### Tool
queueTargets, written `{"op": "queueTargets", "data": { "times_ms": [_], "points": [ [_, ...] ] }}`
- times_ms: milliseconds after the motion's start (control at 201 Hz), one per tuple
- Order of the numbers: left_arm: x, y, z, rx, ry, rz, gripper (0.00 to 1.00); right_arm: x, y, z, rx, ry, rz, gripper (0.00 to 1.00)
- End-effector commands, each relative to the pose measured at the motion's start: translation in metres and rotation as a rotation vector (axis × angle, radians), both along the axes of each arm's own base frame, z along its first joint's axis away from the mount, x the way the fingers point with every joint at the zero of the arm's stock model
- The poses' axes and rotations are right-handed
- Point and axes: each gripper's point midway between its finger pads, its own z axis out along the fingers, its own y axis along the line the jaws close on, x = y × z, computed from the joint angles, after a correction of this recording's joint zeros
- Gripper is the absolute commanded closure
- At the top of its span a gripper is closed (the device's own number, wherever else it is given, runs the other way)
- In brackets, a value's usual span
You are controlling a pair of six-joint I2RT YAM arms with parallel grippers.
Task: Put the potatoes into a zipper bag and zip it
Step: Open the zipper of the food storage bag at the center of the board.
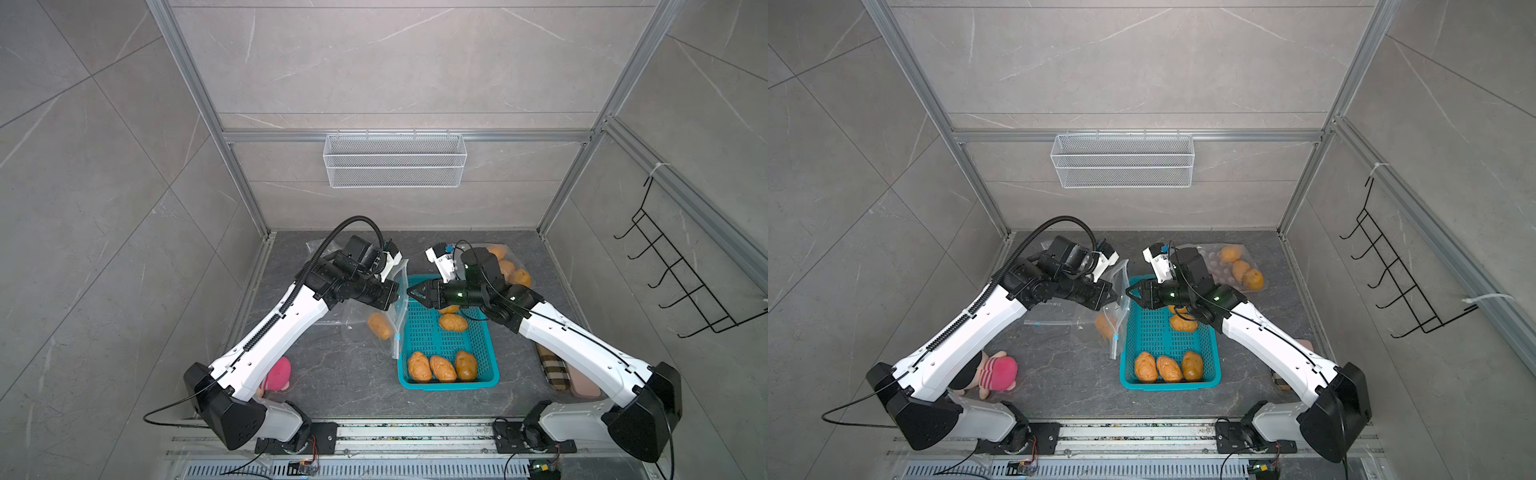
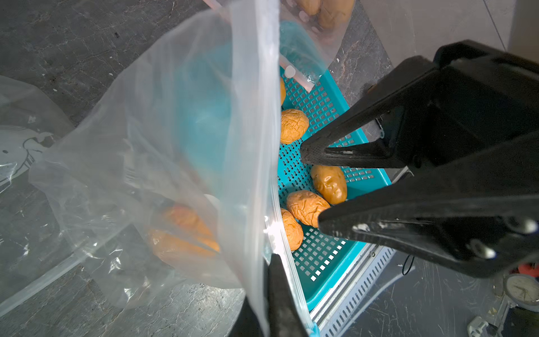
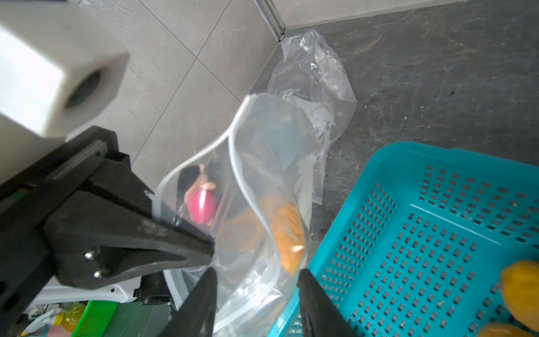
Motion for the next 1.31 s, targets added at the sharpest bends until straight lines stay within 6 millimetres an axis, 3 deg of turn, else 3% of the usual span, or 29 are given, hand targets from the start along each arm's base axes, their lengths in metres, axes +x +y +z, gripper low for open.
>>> {"op": "queueTargets", "data": {
  "times_ms": [0,348,513,772,946,1080,1304],
  "points": [
    [0.002,0.0,0.014,-0.005,-0.047,-0.011,1.0,0.005,0.009,0.008,0.014,-0.019,0.036,0.59],
    [0.006,0.006,0.014,0.018,-0.061,0.024,1.0,0.012,0.024,-0.001,0.04,0.037,0.065,0.69],
    [0.009,0.01,0.015,0.045,-0.059,0.047,1.0,0.015,0.028,0.001,0.052,0.059,0.065,0.83],
    [0.008,0.014,0.018,0.041,-0.073,0.052,1.0,0.014,0.043,-0.007,0.076,0.119,0.104,0.79],
    [0.011,0.018,0.014,0.069,-0.072,0.078,1.0,0.012,0.047,-0.003,0.083,0.131,0.113,0.88],
    [0.022,0.036,0.011,0.136,-0.092,0.17,1.0,0.011,0.045,0.011,0.085,0.121,0.111,1.0],
    [0.04,0.091,0.007,0.318,-0.105,0.372,1.0,0.015,0.065,0.024,0.121,0.187,0.152,1.0]
  ]
}}
